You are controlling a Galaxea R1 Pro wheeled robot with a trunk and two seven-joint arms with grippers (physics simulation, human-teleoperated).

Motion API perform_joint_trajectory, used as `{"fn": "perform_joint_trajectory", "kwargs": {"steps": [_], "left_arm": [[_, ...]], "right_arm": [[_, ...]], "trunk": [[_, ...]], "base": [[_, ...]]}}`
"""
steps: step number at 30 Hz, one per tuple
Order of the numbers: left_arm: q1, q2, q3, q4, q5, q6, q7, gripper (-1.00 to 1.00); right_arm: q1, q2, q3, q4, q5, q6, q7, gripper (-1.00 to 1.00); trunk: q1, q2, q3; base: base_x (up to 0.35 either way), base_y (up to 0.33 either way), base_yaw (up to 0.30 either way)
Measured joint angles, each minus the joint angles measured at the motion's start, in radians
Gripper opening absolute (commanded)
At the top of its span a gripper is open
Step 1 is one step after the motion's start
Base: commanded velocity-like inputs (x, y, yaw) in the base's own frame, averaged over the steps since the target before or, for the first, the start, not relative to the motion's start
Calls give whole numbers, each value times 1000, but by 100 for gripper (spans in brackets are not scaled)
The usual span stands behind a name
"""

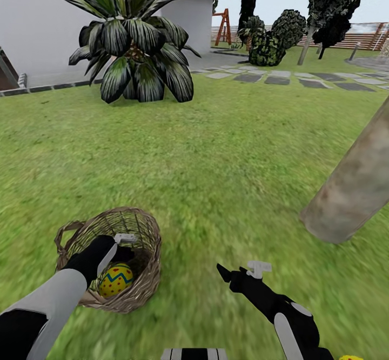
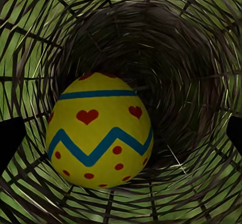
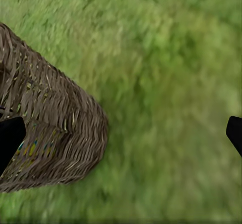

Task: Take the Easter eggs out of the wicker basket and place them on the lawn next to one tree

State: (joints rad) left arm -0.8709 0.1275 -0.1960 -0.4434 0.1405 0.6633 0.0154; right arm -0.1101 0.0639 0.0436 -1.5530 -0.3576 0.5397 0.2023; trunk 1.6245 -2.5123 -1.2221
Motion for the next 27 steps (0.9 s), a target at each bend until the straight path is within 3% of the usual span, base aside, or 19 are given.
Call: {"fn": "perform_joint_trajectory", "kwargs": {"steps": [22, 27], "left_arm": [[0, 0, 1, -4, -2, -4, 1, 100], [0, 0, 1, -3, -3, -4, 1, 100]], "right_arm": [[0, 1, 0, 0, 0, 2, 0, 100], [0, 1, 0, 0, 0, 2, 0, 100]], "trunk": [[9, -5, -77], [9, -5, -77]], "base": [[0, 0, 0], [0, 0, 0]]}}
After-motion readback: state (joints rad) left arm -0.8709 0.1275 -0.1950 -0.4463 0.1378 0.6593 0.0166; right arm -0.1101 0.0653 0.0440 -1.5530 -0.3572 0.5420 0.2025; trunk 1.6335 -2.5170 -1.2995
